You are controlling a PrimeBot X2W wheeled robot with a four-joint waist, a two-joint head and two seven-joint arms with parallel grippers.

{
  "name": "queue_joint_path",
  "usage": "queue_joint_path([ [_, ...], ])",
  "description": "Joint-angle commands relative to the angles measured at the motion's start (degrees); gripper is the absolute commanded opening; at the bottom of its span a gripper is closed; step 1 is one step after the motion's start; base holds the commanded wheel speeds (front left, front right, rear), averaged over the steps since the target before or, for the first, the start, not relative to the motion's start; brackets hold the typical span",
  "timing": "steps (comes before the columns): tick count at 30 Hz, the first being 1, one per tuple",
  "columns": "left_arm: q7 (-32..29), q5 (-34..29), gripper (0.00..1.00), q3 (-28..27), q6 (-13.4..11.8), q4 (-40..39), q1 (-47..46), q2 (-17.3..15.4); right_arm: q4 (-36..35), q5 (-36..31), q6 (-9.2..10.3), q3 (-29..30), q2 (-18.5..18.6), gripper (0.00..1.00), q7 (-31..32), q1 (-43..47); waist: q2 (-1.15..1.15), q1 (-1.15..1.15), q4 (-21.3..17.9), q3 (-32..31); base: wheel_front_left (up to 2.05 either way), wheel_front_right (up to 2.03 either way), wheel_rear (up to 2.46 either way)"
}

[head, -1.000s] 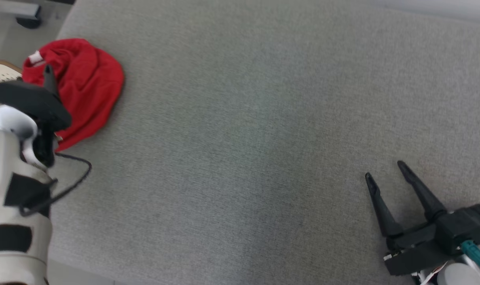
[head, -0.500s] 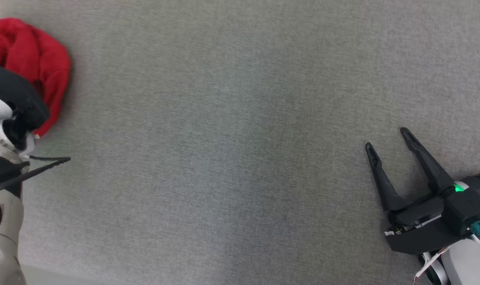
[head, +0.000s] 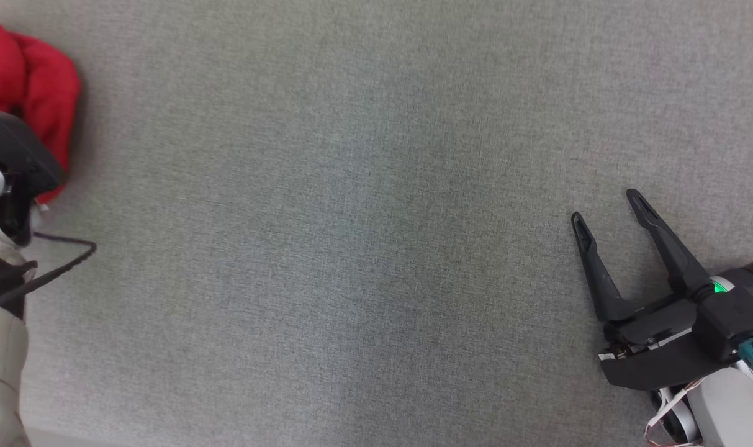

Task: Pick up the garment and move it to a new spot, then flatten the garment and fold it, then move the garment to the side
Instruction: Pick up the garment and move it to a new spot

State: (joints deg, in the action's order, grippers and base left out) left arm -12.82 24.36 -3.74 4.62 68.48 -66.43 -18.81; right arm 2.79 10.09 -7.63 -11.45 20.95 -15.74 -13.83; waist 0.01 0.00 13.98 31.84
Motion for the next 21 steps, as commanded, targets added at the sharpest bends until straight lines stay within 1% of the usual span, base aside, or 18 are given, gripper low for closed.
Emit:
queue_joint_path([
  [1, 5.41, -1.15, 0.00, 0.64, 0.18, -1.44, 1.31, -0.67, 3.60, 0.45, 0.29, 0.73, -0.05, 1.00, 1.01, 1.90, -0.01, 0.00, 0.24, -1.66, 0.00, 0.00, 0.00],
  [5, 14.15, -1.80, 0.00, 1.11, 0.56, -2.99, 2.58, -0.28, 3.55, 0.22, 0.23, 0.38, -1.72, 1.00, 0.93, 3.36, -0.01, 0.00, 0.89, -4.35, 0.00, 0.00, 0.00],
  [8, 18.18, -2.00, 0.00, 1.81, 1.23, -4.03, 2.87, 0.12, 3.73, 0.59, 0.23, 0.09, -2.77, 1.00, 0.76, 3.64, -0.01, 0.00, 1.21, -6.83, 0.00, 0.00, 0.00],
  [13, 22.10, -1.66, 0.00, 3.48, 2.39, -6.31, 3.96, 1.80, 4.05, 1.35, 0.23, 0.04, -4.39, 1.00, 0.57, 4.62, -0.01, 0.00, 1.09, -11.93, 0.00, 0.00, 0.00],
  [17, 23.05, -1.36, 0.00, 5.01, 2.68, -8.73, 4.84, 3.10, 4.34, 1.77, 0.23, 0.03, -5.53, 1.00, 0.56, 5.72, -0.01, 0.00, 0.49, -15.04, 0.00, 0.00, 0.00],
  [21, 23.40, -1.68, 0.00, 8.61, 2.80, -13.64, 6.95, 4.38, 4.74, 2.45, 0.23, -0.56, -7.08, 1.00, 0.56, 6.93, -0.01, 0.00, -1.28, -19.01, 0.00, 0.00, 0.00],
])
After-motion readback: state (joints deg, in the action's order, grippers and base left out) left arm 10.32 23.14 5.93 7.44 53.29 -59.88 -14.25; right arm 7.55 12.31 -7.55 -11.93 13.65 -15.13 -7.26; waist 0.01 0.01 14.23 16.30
